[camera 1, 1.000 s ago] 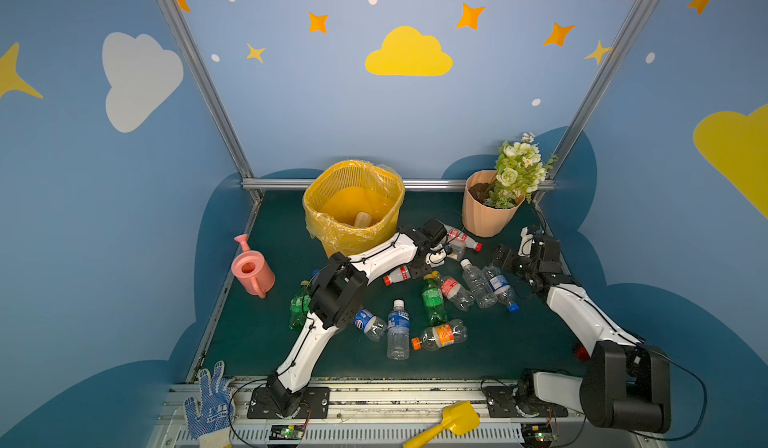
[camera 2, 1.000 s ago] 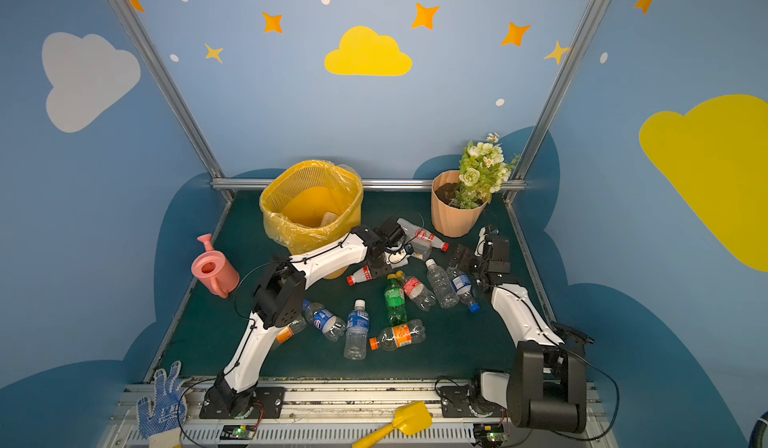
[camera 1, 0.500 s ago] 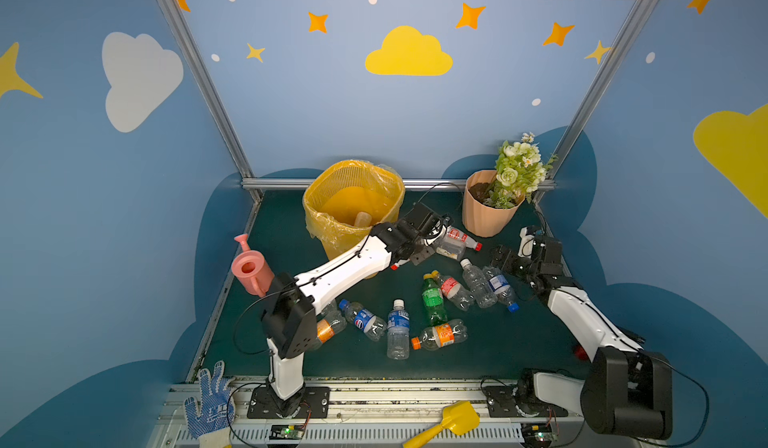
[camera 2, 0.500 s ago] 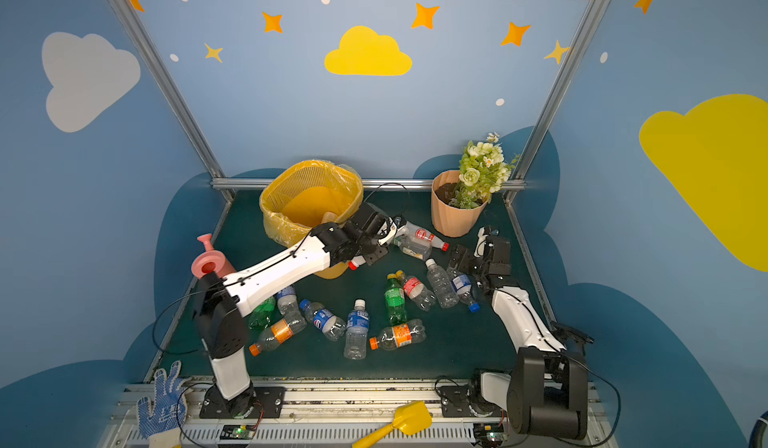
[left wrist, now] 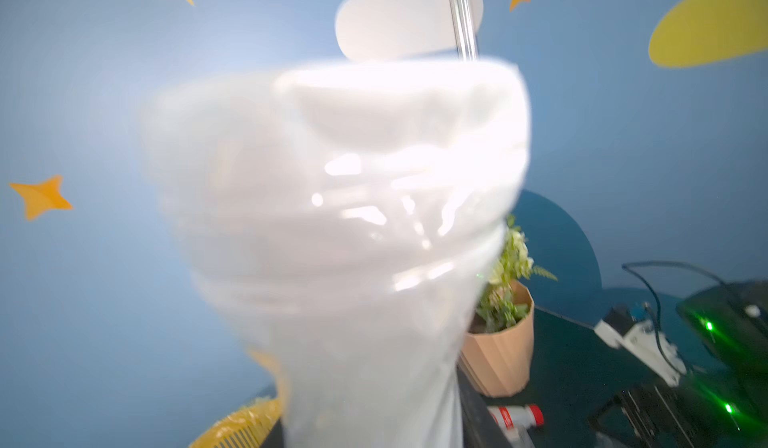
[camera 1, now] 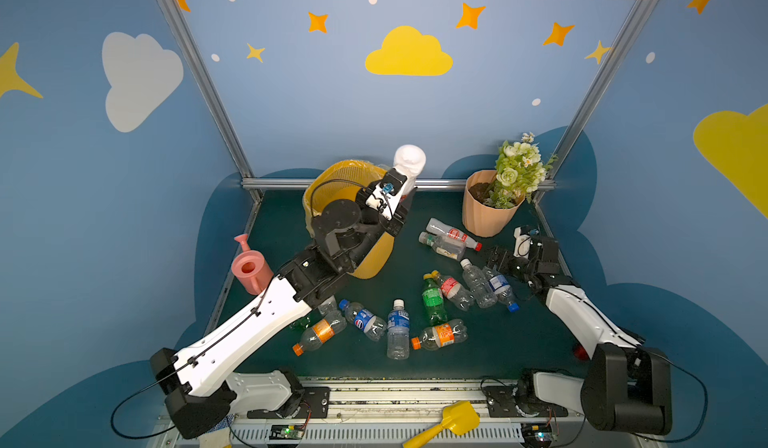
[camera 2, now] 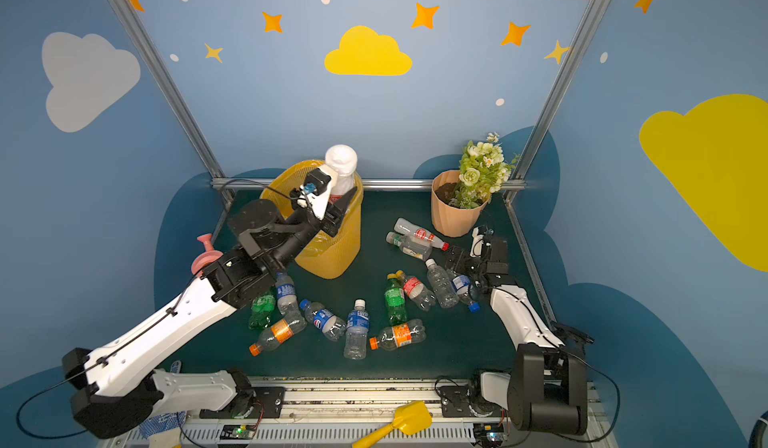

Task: Throw the plastic bottles in the bin
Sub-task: 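Swing the held bottle over the yellow bin and open the left gripper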

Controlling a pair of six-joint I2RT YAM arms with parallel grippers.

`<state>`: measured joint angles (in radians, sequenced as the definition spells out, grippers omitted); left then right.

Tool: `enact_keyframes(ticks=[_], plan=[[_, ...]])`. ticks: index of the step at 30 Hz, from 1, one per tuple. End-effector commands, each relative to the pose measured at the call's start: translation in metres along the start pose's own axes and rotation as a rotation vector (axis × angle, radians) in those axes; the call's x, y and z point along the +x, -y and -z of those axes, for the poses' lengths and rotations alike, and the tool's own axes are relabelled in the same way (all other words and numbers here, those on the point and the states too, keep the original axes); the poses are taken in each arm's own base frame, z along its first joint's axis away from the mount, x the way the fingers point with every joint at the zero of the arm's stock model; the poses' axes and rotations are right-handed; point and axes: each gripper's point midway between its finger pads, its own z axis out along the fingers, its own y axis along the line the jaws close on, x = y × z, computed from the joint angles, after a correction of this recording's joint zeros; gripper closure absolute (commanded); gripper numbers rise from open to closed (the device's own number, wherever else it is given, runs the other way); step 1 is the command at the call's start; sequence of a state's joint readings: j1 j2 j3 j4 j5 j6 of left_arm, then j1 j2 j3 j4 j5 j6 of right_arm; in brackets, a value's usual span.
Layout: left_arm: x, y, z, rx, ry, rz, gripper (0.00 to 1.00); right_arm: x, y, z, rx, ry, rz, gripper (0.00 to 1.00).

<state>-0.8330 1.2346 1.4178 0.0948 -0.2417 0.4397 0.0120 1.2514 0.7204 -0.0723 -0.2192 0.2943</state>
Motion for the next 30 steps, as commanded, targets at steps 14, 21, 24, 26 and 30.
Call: enact_keyframes(ticks=[14,21,24,26,30], plan=[[0.093,-0.12,-0.036,-0.309,-0.215,0.286,0.22,-0.01,-0.022,0.003,-0.036,0.008,0.044,0.03],[0.016,-0.118,-0.012,-0.249,0.008,0.196,0.0,-0.023,-0.031,0.005,-0.01,0.015,0.17,0.03],[-0.001,-0.117,0.006,-0.233,0.03,0.177,0.0,-0.027,-0.04,-0.001,0.022,-0.015,0.28,0.04],[-0.002,-0.118,0.018,-0.24,0.037,0.186,0.0,-0.029,-0.048,-0.008,0.033,-0.041,0.357,0.04],[0.01,-0.126,0.045,-0.308,0.033,0.203,0.0,-0.025,-0.068,-0.029,0.025,-0.13,0.526,0.04]])
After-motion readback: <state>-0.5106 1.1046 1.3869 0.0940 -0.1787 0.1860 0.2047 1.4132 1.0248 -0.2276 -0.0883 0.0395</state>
